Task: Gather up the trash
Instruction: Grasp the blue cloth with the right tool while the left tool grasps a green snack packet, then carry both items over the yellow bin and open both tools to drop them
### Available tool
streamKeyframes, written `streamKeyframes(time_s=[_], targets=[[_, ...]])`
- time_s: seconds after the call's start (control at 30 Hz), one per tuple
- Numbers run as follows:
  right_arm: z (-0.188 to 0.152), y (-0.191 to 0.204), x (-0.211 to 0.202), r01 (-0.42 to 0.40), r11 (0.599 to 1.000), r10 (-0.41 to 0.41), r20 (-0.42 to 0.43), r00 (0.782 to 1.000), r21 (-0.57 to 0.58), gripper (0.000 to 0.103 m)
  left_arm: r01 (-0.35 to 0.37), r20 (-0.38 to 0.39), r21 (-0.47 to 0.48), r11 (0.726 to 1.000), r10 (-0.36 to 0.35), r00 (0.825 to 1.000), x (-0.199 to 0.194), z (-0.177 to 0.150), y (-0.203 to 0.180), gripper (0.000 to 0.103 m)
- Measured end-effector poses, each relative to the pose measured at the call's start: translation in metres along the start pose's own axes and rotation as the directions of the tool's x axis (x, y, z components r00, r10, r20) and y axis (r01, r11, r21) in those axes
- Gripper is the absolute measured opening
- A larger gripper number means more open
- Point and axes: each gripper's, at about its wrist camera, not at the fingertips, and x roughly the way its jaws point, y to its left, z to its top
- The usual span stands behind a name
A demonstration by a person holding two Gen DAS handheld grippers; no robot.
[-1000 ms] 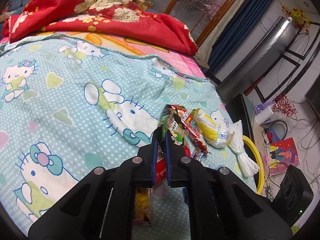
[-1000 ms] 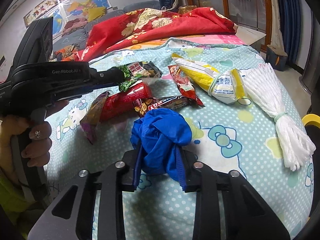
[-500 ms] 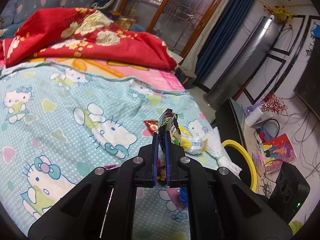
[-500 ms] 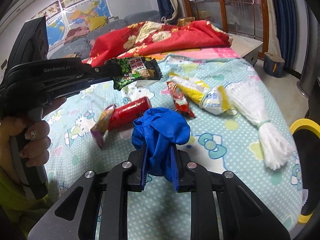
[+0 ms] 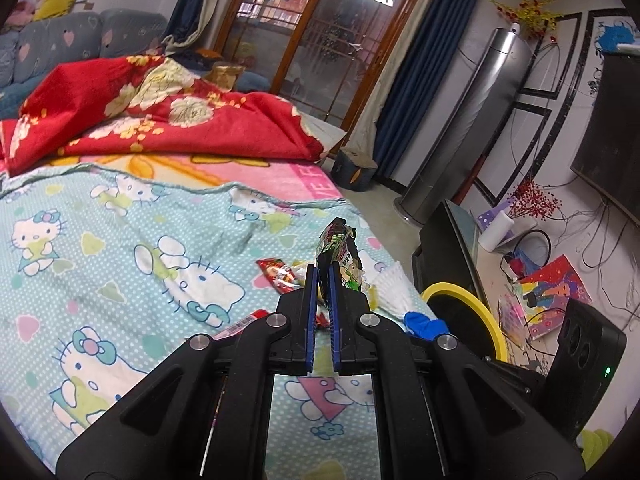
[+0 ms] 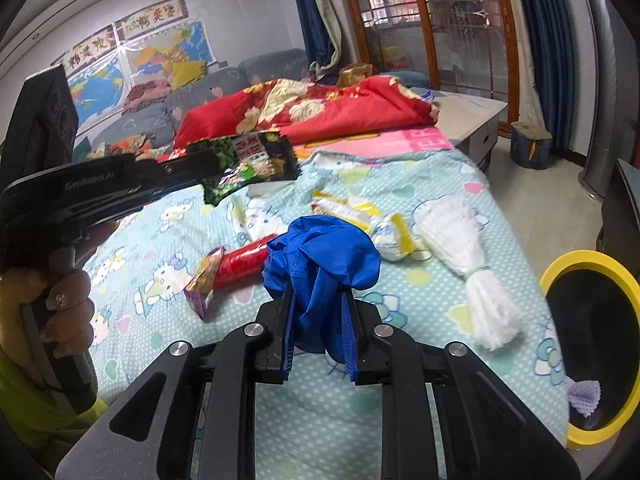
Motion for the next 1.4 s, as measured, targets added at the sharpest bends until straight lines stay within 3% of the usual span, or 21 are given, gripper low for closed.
streamKeyframes(time_s=[0.47,1.4], targets=[[0.009,-0.038,-0.035,0.069,0.995,-0.074,0.073,0.995,0.073,0.019,0.048,0.03,0.081,0.996,-0.05,0.998,-0.013,-0.004,-0.041,0.002],[0.0,-0.12,-0.082,0.221,0.947,-0.254,0.122,0.959,0.233,0.019,0.143,-0.026,0.192,0.971,-0.141,0.99,0.007,-0.024,-0.109,0.002]])
